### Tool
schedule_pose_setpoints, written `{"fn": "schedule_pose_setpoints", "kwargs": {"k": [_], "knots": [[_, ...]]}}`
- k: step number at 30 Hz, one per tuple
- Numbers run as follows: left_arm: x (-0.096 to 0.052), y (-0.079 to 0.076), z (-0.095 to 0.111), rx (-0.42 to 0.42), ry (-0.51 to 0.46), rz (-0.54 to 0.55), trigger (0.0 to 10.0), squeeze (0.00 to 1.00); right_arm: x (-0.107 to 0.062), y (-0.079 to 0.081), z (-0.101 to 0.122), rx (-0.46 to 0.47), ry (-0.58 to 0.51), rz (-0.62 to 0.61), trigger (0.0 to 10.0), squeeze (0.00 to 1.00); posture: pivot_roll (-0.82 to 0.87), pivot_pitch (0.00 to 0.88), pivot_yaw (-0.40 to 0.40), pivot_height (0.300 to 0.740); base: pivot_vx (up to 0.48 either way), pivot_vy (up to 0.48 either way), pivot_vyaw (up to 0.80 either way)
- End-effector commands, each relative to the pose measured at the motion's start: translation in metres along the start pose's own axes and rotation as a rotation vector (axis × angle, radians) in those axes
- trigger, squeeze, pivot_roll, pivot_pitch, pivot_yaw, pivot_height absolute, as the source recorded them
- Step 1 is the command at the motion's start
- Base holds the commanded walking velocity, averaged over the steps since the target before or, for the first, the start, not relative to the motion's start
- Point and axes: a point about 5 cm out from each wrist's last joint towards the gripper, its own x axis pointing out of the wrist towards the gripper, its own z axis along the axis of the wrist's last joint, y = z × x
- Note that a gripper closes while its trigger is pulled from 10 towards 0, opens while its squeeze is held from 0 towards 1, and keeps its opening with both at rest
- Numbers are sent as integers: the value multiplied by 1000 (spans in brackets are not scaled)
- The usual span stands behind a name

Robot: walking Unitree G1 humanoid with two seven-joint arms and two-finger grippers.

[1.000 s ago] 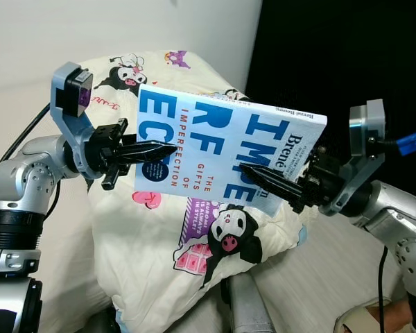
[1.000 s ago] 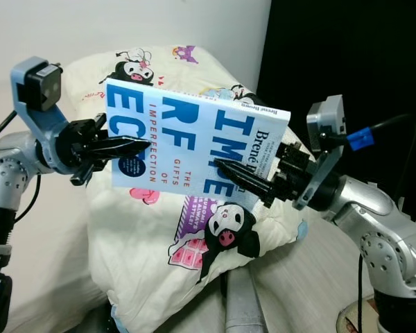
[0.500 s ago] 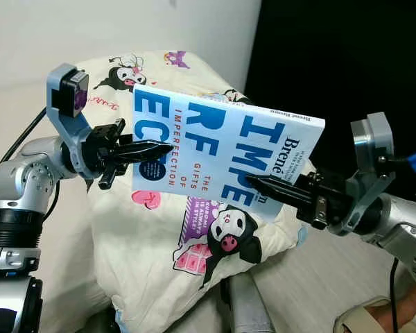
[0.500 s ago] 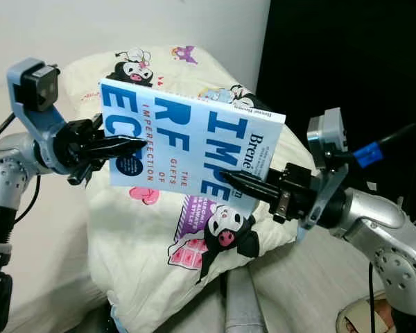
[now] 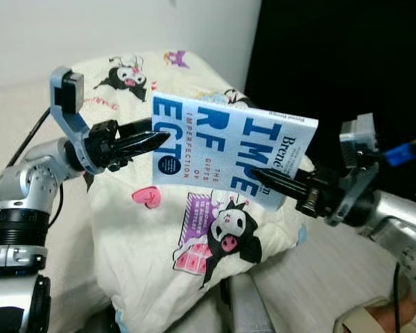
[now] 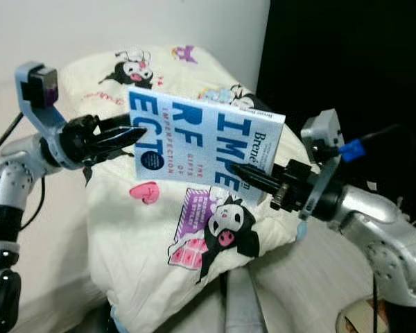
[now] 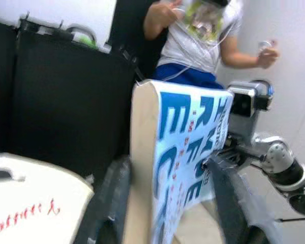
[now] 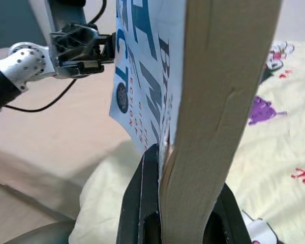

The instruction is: Clean up the room

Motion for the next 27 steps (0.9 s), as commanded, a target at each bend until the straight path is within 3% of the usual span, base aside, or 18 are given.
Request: {"fn": "schedule_pose_setpoints", "kwargs": {"k": [1, 6, 7, 8, 9, 12, 13, 14, 15, 16, 17, 18, 19, 21, 22, 23, 24, 27], "knots": [[-16, 13, -5, -8, -38, 132, 10000, 1000, 0, -11, -5, 4, 1, -105, 0, 0, -274, 114, -19, 525, 0, 0, 0], [-54, 33, -30, -49, -26, 472, 10000, 1000, -2, -30, -18, 43, 24, -260, 0, 0, -272, 114, -16, 525, 0, 0, 0], [-71, 42, -42, -65, -1, 690, 10000, 1000, -4, -41, -26, 51, 39, -355, 0, 0, -267, 113, -17, 525, 0, 0, 0], [-71, 42, -42, -65, -1, 690, 10000, 1000, -4, -41, -26, 51, 39, -355, 0, 0, -267, 113, -17, 525, 0, 0, 0], [-93, 47, -56, -96, 24, 943, 10000, 1000, -5, -51, -38, 78, 73, -437, 0, 0, -259, 112, -17, 525, 0, 0, 0], [-93, 47, -56, -96, 24, 943, 10000, 1000, -5, -51, -38, 78, 73, -437, 0, 0, -259, 112, -17, 525, 0, 0, 0], [-112, 49, -68, -118, 50, 1154, 10000, 1000, -5, -56, -49, 81, 104, -500, 4784, 0, -256, 112, -19, 525, 0, 0, 0], [-112, 49, -68, -118, 50, 1154, 10000, 1000, -5, -56, -49, 81, 104, -500, 4784, 0, -256, 112, -19, 525, 0, 0, 0], [-133, 43, -90, -189, 76, 1359, 10000, 0, -4, -59, -67, 134, 138, -544, 0, 0, -250, 117, -20, 530, 0, 0, 0], [-147, 34, -114, -256, 133, 1481, 10000, 0, 0, -56, -82, 173, 158, -547, 1961, 0, -244, 119, -20, 535, 0, 0, 0], [-147, 34, -114, -256, 133, 1481, 10000, 0, 0, -56, -82, 173, 158, -547, 1961, 0, -244, 119, -20, 535, 0, 0, 0], [-154, 26, -131, -305, 153, 1543, 10000, 0, 3, -52, -92, 196, 167, -542, 4039, 0, -243, 122, -19, 540, -480, 0, 0], [-160, 18, -146, -332, 177, 1584, 10000, 0, 7, -48, -98, 210, 167, -530, 2745, 0, -241, 123, -16, 545, -480, 0, 0], [-162, 14, -153, -338, 187, 1598, 10000, 0, 10, -45, -99, 211, 164, -520, 2745, 0, -241, 123, -17, 550, -480, 0, 0], [-165, 10, -159, -351, 163, 1613, 10000, 0, 12, -44, -99, 209, 161, -516, 6431, 0, -242, 124, -14, 555, -480, 0, 0], [-165, 10, -159, -351, 163, 1613, 10000, 0, 12, -44, -99, 209, 161, -516, 6431, 0, -242, 124, -14, 555, -480, 0, 0], [-168, 6, -164, -358, 161, 1640, 10000, 0, 15, -44, -100, 207, 152, -517, 10000, 0, -240, 123, -14, 560, 0, 0, 0], [-172, 1, -170, -362, 168, 1660, 10000, 0, 18, -44, -100, 202, 149, -518, 10000, 0, -236, 122, -13, 565, 0, 0, 0]]}}
